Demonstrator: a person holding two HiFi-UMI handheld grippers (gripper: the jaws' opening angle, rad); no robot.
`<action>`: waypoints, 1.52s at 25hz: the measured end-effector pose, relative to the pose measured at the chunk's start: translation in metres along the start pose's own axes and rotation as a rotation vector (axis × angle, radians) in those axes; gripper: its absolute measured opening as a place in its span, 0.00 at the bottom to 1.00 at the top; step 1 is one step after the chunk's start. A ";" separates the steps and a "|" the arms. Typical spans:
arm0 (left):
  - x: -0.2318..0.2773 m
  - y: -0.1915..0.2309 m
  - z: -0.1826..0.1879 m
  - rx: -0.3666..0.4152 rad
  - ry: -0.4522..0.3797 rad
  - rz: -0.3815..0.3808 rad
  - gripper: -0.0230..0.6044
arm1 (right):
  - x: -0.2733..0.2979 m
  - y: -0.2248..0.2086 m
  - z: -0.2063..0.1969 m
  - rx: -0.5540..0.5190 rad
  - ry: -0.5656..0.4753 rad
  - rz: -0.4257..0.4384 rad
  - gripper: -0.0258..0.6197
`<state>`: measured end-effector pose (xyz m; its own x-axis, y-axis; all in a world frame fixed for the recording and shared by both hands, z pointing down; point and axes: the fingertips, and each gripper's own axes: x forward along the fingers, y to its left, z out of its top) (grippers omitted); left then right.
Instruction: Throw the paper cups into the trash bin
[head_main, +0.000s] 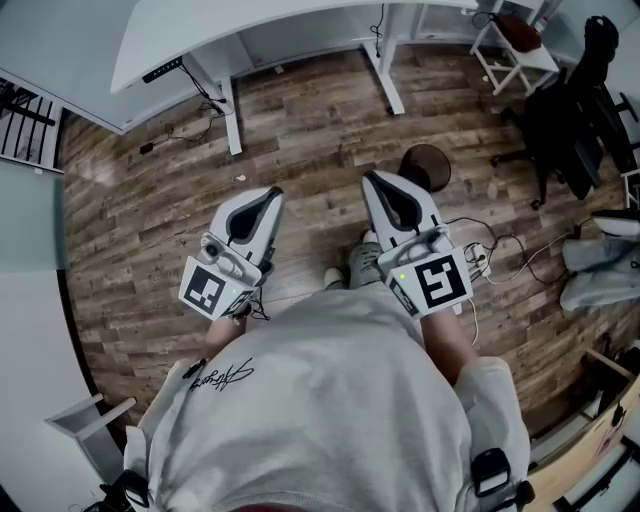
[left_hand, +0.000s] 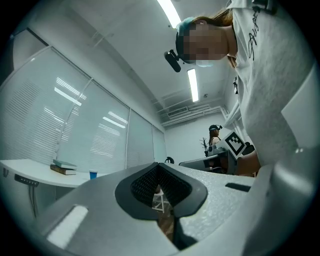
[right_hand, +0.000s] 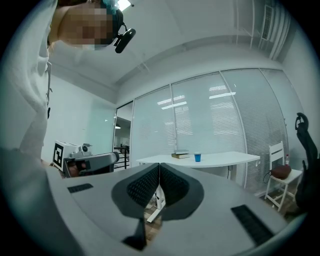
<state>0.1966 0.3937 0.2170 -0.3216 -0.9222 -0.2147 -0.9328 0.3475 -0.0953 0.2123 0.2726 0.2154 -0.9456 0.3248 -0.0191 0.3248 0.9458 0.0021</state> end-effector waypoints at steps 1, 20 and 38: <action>0.001 -0.001 -0.001 -0.004 -0.002 -0.003 0.04 | 0.000 -0.002 -0.001 -0.001 0.003 -0.005 0.05; 0.027 0.040 -0.010 0.027 0.004 0.065 0.04 | 0.044 -0.047 -0.003 -0.055 -0.003 0.023 0.05; 0.110 0.128 -0.031 0.050 0.019 0.102 0.04 | 0.134 -0.140 -0.001 -0.022 -0.012 0.020 0.05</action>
<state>0.0374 0.3315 0.2112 -0.4177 -0.8847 -0.2069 -0.8861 0.4470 -0.1224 0.0402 0.1839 0.2134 -0.9387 0.3433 -0.0305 0.3426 0.9392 0.0241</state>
